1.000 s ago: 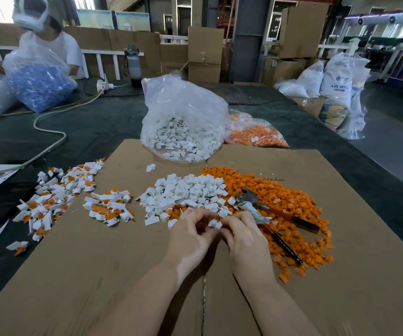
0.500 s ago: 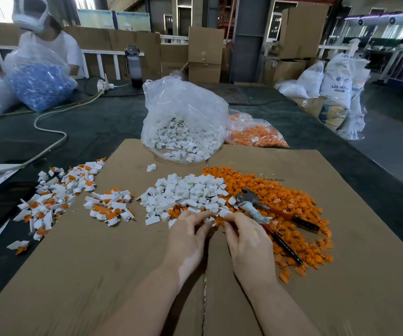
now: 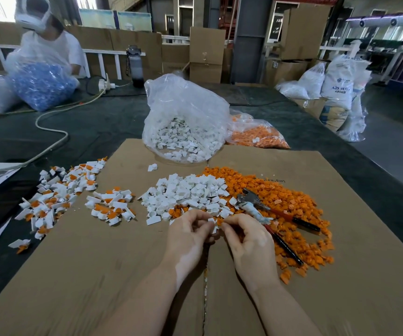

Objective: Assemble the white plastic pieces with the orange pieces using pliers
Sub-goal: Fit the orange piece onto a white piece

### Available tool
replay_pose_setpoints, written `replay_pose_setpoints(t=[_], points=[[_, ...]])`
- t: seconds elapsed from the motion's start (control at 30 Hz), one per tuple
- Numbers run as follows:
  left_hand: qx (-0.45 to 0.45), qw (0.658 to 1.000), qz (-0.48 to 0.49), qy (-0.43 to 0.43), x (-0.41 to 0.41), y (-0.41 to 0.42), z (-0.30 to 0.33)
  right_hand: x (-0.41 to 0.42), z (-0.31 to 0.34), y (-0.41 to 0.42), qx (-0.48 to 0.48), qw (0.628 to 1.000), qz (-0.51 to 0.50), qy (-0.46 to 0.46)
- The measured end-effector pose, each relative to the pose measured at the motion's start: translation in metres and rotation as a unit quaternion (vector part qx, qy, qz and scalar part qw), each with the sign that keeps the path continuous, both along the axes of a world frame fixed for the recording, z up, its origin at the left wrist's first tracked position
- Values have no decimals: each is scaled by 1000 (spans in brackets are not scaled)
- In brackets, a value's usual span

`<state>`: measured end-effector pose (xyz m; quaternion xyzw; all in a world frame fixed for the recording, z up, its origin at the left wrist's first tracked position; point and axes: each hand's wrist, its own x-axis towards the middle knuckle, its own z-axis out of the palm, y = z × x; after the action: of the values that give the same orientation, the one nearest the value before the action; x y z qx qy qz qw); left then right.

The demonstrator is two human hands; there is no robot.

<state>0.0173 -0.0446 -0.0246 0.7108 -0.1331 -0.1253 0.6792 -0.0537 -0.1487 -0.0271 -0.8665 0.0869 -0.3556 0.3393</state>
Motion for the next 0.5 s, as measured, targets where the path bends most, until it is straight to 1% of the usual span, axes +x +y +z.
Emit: replay_pose_setpoints(t=[0.1, 0.23, 0.37, 0.5], points=[[-12, 1000, 3, 10, 0, -1, 0, 1, -1, 0, -24, 999, -26, 1], [-16, 1000, 2, 11, -1, -1, 0, 1, -2, 0, -40, 999, -30, 10], [-28, 999, 5, 25, 0, -2, 0, 2, -3, 1, -92, 993, -63, 30], [-27, 999, 1, 29, 0, -1, -2, 3, -2, 3, -147, 985, -89, 29]])
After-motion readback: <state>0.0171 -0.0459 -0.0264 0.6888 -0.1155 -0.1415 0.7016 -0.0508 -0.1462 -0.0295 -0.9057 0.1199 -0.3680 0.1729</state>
